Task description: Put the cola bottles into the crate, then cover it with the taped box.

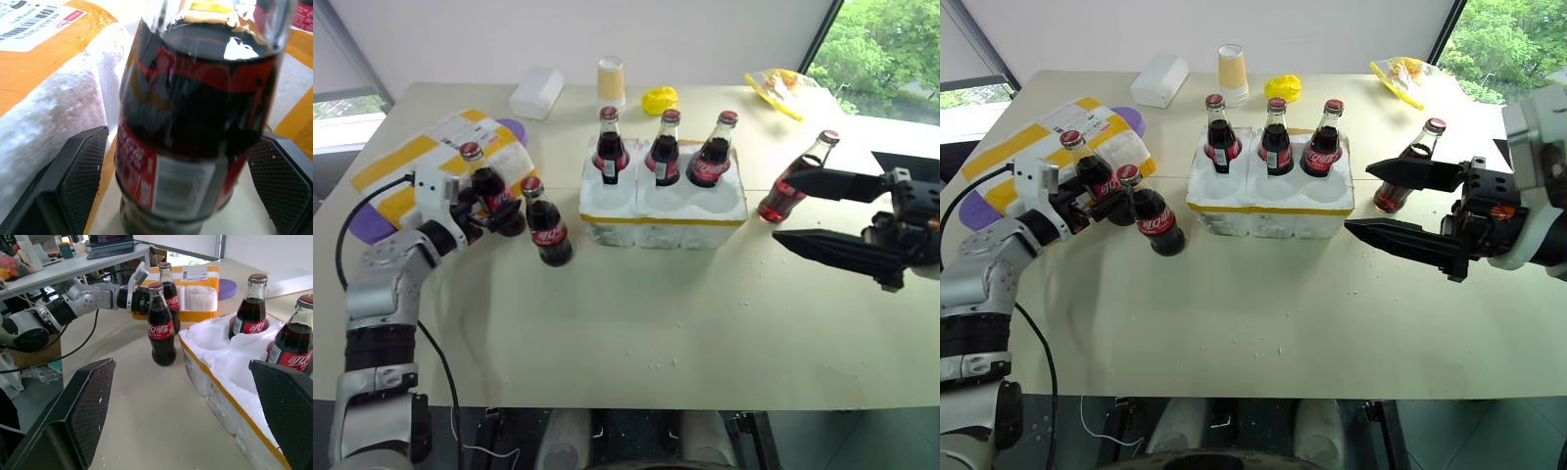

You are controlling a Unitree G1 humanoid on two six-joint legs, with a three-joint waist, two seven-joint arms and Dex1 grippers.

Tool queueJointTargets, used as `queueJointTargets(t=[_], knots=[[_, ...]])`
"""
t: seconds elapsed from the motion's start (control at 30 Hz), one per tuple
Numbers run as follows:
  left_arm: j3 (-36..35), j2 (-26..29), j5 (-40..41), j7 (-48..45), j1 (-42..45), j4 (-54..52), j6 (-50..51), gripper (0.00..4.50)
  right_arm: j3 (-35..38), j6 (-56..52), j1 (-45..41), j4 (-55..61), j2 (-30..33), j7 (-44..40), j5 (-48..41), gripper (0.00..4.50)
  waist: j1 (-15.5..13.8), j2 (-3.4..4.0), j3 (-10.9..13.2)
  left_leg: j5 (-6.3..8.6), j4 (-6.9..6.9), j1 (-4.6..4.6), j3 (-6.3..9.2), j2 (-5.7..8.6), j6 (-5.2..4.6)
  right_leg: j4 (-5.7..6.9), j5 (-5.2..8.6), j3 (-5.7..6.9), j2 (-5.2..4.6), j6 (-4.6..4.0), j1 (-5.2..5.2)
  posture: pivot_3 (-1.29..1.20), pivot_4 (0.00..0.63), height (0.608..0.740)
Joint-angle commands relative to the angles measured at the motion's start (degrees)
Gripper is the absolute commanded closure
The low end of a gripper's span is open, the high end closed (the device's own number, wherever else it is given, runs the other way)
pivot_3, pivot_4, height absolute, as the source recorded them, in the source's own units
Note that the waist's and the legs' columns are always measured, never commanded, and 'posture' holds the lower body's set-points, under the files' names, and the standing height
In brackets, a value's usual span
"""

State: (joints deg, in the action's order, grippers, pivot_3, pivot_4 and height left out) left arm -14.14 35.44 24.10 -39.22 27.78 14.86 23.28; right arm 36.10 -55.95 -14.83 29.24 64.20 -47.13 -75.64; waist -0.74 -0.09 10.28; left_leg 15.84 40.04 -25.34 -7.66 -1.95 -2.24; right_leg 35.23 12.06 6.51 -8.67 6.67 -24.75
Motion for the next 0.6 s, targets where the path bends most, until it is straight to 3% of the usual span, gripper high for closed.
queueJointTargets(t=[0.03,0.13,0.3,0.6], knots=[[0.0,0.3,-0.8,-0.9,1.6,0.5,-1.8,0.05,1.0,1.0,-0.1,1.3,0.9,-0.2,-0.4,0.0,0.0,0.0,0.0,0.0,0.0,0.0,0.0,0.0,0.0,0.0,0.0,0.0,0.0,0.0,0.0,0.0,0.15,0.74],[0.0,0.2,-0.7,-1.6,1.8,0.9,-2.1,0.05,1.5,1.1,0.8,1.7,0.6,-0.5,-0.1,0.0,0.0,0.0,0.0,0.0,0.0,0.0,0.0,-0.01,0.0,0.0,0.0,0.0,0.0,0.01,0.0,0.0,0.15,0.74],[-0.4,0.5,0.0,-2.7,2.4,0.8,-1.8,1.69,1.8,1.5,1.8,1.4,0.2,-1.0,0.6,0.0,-0.1,-0.03,0.0,0.0,0.01,-0.01,0.02,-0.02,-0.01,-0.01,-0.01,0.0,-0.02,0.01,0.01,0.0,0.15,0.74],[-1.3,1.6,0.8,-4.3,3.7,0.7,-0.2,1.65,1.3,3.1,2.9,1.1,-0.3,-2.2,2.1,0.0,0.0,-0.09,0.0,0.01,0.01,-0.01,0.03,-0.02,-0.01,-0.01,-0.01,0.0,-0.02,0.01,0.01,0.0,0.15,0.74]])
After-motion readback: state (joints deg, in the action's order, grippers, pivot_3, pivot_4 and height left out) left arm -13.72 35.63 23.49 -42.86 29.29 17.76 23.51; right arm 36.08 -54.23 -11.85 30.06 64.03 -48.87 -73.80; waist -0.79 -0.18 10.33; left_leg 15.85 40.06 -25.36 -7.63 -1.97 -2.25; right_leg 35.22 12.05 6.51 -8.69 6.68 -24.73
